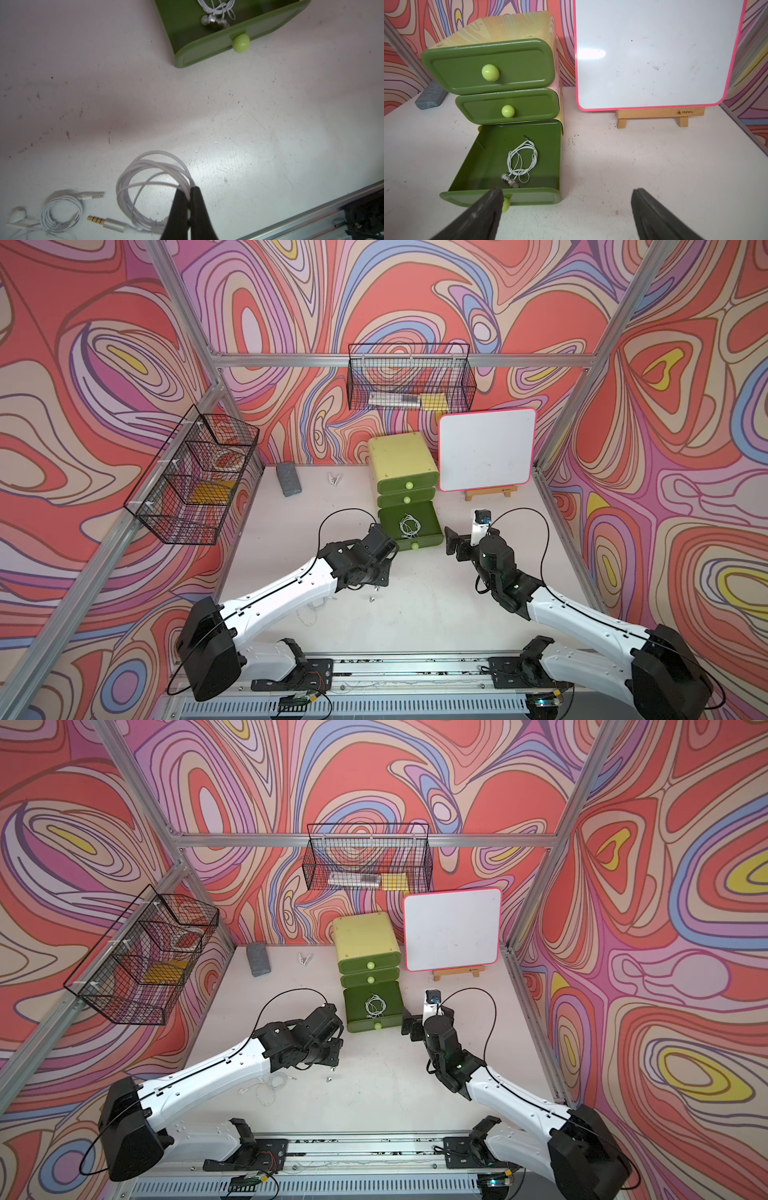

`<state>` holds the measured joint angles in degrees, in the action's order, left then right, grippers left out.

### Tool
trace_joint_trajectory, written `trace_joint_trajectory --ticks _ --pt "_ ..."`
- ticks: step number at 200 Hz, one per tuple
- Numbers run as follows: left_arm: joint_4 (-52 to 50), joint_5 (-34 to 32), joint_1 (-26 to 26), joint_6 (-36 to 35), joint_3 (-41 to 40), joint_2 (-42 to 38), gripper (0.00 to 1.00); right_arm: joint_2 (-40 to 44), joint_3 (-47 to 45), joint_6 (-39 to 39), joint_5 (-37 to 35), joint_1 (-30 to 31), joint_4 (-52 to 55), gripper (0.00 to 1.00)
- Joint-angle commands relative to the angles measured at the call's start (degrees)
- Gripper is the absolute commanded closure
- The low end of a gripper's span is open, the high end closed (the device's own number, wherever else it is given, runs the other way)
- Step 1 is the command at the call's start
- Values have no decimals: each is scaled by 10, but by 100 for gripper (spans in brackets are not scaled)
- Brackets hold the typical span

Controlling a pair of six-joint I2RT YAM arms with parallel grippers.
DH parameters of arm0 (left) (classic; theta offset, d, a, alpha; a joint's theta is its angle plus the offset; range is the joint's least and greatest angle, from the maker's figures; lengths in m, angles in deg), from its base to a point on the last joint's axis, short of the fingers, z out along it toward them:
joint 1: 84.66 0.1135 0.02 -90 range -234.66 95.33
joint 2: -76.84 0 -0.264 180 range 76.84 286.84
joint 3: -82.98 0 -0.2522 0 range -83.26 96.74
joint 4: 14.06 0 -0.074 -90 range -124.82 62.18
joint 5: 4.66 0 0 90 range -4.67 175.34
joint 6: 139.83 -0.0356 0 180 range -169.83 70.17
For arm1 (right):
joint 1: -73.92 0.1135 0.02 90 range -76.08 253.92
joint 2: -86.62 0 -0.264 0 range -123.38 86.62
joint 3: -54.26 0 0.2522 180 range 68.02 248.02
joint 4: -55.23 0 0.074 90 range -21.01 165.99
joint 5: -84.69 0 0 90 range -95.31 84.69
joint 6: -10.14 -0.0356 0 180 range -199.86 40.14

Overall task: Place the wired earphones into the drawer by color
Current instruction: Place the wired earphones in the drawer.

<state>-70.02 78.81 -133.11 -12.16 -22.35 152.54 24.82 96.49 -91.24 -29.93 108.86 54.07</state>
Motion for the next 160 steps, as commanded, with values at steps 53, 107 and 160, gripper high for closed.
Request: trace_joint_trajectory --ticks 53,107,160 --pt "71 -25 -3 -67 123 93 100 24 -23 7 -33 -1 -33 2" --pt "116 -32 4 -108 241 183 100 38 -31 5 -59 -1 -36 2" --pt "190 -28 26 -121 268 231 100 41 -35 7 -77 -1 -38 2"
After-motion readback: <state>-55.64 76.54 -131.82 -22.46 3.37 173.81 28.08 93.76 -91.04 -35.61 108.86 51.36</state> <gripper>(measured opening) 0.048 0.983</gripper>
